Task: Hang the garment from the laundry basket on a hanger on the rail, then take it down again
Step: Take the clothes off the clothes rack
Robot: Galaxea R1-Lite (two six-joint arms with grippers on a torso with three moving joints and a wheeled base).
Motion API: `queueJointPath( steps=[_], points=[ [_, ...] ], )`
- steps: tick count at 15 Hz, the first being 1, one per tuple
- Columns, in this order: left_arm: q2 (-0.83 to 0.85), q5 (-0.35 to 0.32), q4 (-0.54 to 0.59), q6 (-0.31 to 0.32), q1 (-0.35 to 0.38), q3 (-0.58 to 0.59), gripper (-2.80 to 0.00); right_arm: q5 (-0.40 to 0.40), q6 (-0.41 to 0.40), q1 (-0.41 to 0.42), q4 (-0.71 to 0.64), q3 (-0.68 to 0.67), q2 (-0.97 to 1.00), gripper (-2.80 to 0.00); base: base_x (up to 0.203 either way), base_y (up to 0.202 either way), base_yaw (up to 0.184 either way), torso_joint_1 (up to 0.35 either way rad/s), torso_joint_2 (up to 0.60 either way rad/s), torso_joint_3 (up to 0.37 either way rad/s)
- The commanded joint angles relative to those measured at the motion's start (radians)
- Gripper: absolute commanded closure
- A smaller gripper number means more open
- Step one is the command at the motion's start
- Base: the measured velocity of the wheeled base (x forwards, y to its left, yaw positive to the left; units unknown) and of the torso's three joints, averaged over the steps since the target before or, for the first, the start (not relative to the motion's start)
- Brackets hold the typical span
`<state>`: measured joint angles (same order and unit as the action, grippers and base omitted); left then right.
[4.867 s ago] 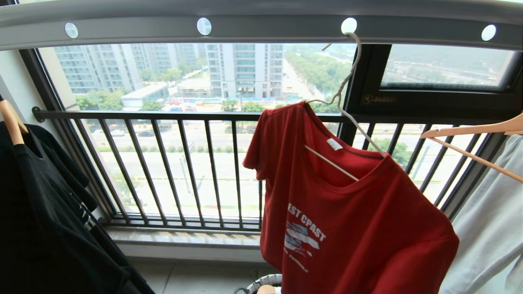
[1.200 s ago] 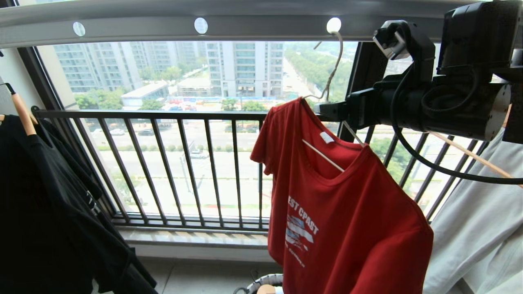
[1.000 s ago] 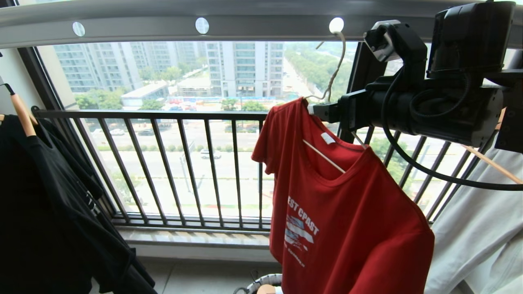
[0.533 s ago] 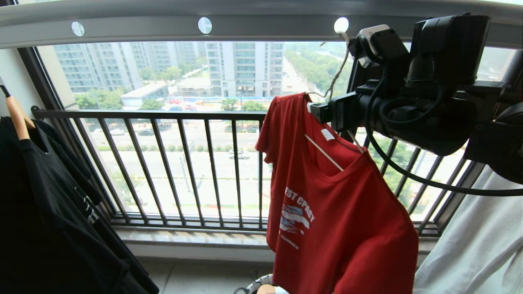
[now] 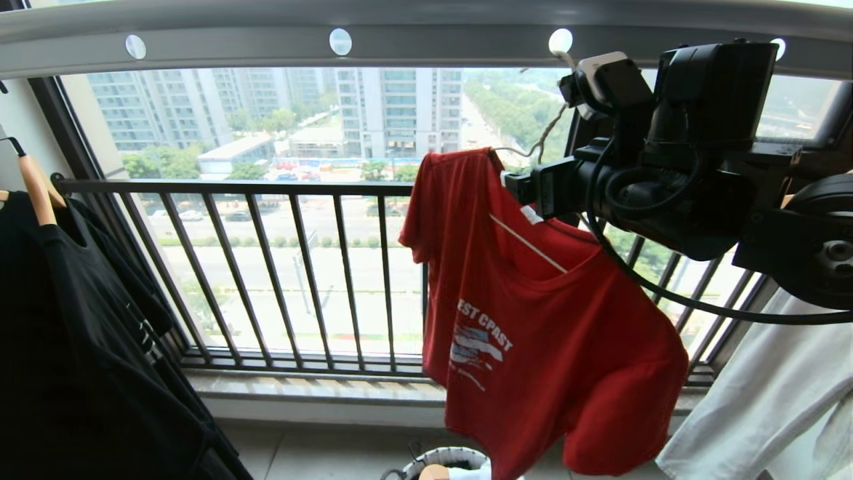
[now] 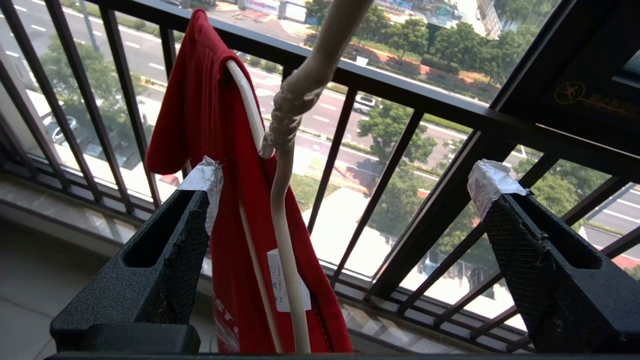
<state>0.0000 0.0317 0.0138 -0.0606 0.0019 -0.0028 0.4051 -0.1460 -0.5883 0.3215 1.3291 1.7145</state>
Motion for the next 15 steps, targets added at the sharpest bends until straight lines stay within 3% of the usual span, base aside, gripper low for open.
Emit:
queueJointPath(
  steps=[1, 8, 9, 15],
  points=[
    [0.000, 0.001, 0.000, -0.001, 0.001, 0.000, 0.00, 0.001, -0.002, -0.002, 0.035, -0.002, -0.001, -2.80, 0.000, 0.000, 0.000, 0.000, 0.00, 0.000],
    [0.002, 0.001, 0.000, -0.001, 0.001, 0.000, 0.00, 0.003, -0.003, -0.002, 0.064, -0.017, -0.004, -2.80, 0.000, 0.000, 0.000, 0.000, 0.00, 0.000],
    [0.001, 0.001, 0.000, -0.001, 0.000, 0.000, 0.00, 0.001, -0.003, -0.002, 0.064, -0.019, -0.004, 0.00, 0.000, 0.000, 0.000, 0.000, 0.00, 0.000],
    [0.001, 0.001, 0.000, -0.001, 0.001, 0.000, 0.00, -0.011, -0.001, -0.028, 0.064, -0.030, -0.016, 0.00, 0.000, 0.000, 0.000, 0.000, 0.00, 0.000]
  ],
)
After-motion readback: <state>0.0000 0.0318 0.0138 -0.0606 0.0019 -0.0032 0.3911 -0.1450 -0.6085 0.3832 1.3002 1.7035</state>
